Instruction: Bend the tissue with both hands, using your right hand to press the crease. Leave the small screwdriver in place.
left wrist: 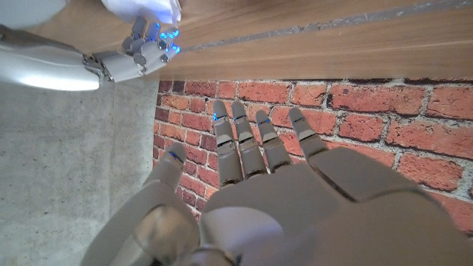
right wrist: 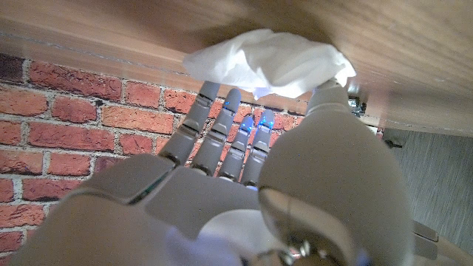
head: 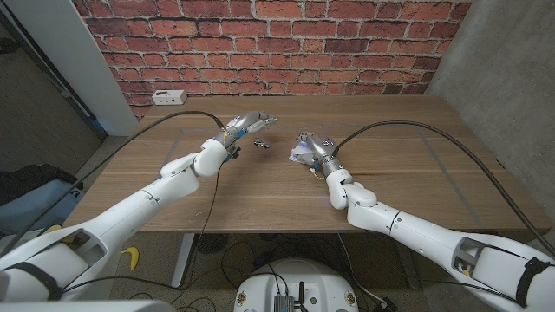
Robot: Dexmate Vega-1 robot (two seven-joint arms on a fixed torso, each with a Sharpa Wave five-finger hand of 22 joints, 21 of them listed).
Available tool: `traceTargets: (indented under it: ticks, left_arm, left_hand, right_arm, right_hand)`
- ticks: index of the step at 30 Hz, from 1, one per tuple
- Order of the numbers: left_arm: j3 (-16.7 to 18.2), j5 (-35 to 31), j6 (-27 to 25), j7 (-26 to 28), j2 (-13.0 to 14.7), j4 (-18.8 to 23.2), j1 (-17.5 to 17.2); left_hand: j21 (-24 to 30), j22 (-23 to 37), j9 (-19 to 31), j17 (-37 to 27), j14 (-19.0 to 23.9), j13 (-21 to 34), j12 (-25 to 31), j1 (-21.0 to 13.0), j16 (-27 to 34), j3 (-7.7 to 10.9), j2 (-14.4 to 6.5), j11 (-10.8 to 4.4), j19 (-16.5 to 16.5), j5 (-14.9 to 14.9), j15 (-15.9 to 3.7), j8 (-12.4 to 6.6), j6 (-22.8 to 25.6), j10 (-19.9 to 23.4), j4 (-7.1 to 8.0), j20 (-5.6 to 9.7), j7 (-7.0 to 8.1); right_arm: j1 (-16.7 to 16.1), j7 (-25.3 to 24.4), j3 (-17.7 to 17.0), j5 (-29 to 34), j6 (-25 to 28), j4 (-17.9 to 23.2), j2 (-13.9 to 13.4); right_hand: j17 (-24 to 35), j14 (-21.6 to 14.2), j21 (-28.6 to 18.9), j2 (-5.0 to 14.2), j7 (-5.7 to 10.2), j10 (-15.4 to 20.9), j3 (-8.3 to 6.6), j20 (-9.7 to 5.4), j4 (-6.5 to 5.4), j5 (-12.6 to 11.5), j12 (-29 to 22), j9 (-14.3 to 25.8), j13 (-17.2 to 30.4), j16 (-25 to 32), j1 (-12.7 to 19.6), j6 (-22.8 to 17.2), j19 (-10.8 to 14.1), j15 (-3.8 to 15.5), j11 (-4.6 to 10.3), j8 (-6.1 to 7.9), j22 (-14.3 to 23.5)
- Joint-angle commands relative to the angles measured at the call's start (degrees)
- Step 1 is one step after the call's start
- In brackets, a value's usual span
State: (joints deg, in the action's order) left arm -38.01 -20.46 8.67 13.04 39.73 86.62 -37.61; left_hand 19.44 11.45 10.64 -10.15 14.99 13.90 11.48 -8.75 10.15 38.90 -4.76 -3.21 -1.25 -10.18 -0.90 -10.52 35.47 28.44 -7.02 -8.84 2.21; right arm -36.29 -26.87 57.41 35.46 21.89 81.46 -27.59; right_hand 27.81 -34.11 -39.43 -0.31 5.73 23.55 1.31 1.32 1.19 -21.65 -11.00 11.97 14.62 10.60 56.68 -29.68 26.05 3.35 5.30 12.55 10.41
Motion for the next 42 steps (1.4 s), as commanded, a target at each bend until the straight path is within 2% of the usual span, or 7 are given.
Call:
traceTargets:
  ticks: [1,5,10,17,27,31,42]
  left_arm:
    - [-7.8,-9.8,-17.9,-23.1,1.6,5.5,6.3]
    - [-12.0,-16.7,-25.7,-29.9,0.6,7.4,8.8]
    - [-15.2,-19.8,-28.7,-36.0,-0.8,6.9,11.3]
    - [-15.1,-17.5,-22.7,-33.6,-0.5,5.6,10.9]
    - [-16.6,-20.0,-22.4,-34.8,-1.2,5.7,11.2]
    - [-16.7,-19.6,-19.9,-34.3,-1.3,5.0,11.3]
    - [-16.3,-17.4,-12.2,-32.9,-0.9,4.0,10.8]
  left_hand:
    - [-3.7,0.2,-0.3,0.0,-9.8,-1.9,-1.2,-5.2,-0.3,2.24,-0.8,0.35,7.9,-0.8,1.11,0.65,-10.3,-11.1,-2.61,1.52,5.03]
    - [-6.7,0.7,-0.3,-0.1,-22.0,-2.2,-0.9,-7.5,-0.4,3.02,-1.6,1.51,16.9,-1.8,4.72,0.71,-20.4,-22.0,-2.29,1.07,10.29]
    - [-6.5,0.7,-0.4,-0.9,-38.1,-2.5,0.6,-10.3,3.9,5.81,-4.8,1.45,24.9,-4.1,6.37,-0.03,-34.1,-35.3,-0.45,1.11,10.5]
    - [-5.9,0.4,-0.4,0.1,-33.6,-2.8,0.9,-11.9,2.6,6.78,-4.9,-6.0,24.7,-4.3,2.47,-0.01,-35.5,-35.5,-1.57,2.27,10.54]
    - [-6.9,0.5,-0.5,0.1,-38.0,-3.0,-0.8,-11.5,0.1,5.27,-4.8,-0.28,28.5,-4.2,5.24,0.89,-43.1,-43.0,-0.64,2.41,10.54]
    - [-6.6,0.6,-0.4,0.1,-37.5,-3.1,-0.3,-11.1,0.6,4.64,-4.9,-7.34,28.8,-4.5,3.92,0.61,-46.5,-43.7,-0.11,2.53,10.58]
    - [-6.4,0.7,-0.4,0.1,-36.9,-3.2,-0.6,-11.0,0.7,4.31,-5.0,-8.94,28.8,-4.7,1.98,0.51,-48.2,-45.2,0.12,2.86,10.6]
  right_arm:
    - [-3.1,5.1,-2.0,2.6,4.3,7.0,-3.8]
    - [-3.6,5.0,-2.5,2.8,4.1,7.1,-3.9]
    - [-4.1,4.5,-3.0,2.8,3.8,6.9,-3.7]
    - [-4.4,4.7,-3.4,2.8,4.3,6.5,-3.4]
    - [-4.4,4.5,-3.4,2.9,3.9,5.9,-3.2]
    - [-4.2,4.7,-3.3,3.2,4.5,5.7,-2.9]
    - [-3.2,5.6,-2.6,3.4,6.2,3.9,-1.6]
  right_hand:
    - [-0.9,3.4,1.0,-0.14,0.21,-2.8,1.18,1.18,-0.24,-1.0,0.5,0.0,0.0,-0.1,-0.9,4.1,-1.7,7.08,0.05,-1.6,0.1]
    - [-1.3,4.6,1.4,-0.2,0.12,-3.9,1.62,1.53,-0.6,-1.3,0.5,0.0,-0.1,-0.1,-1.5,4.9,-2.2,6.86,0.1,-1.7,0.1]
    - [-1.5,5.0,1.6,-0.24,0.1,-4.0,1.78,1.22,-0.66,-1.5,0.3,-0.1,-0.1,0.0,-1.7,5.0,-2.5,6.98,0.06,-1.59,0.1]
    - [-1.7,5.3,1.8,-0.06,0.09,-4.0,1.91,0.96,-0.84,-1.7,0.2,-0.1,-0.1,0.2,-1.9,5.0,-2.6,6.94,-0.06,-1.47,0.0]
    - [-2.1,6.3,2.2,0.08,-0.3,-4.3,2.29,1.35,-1.22,-2.1,0.0,-0.1,-0.2,0.3,-2.4,4.8,-2.9,6.43,-0.2,-1.23,0.0]
    - [-2.2,6.2,2.3,0.16,-0.36,-4.3,2.38,1.33,-1.33,-2.2,0.0,-0.1,-0.2,0.4,-2.6,4.6,-3.0,6.57,-0.2,-1.14,0.0]
    - [-2.6,7.3,2.8,0.27,-0.33,-5.0,2.67,1.3,-1.54,-2.5,0.0,-0.2,-0.3,0.4,-2.9,4.9,-3.6,6.43,0.09,-1.19,0.0]
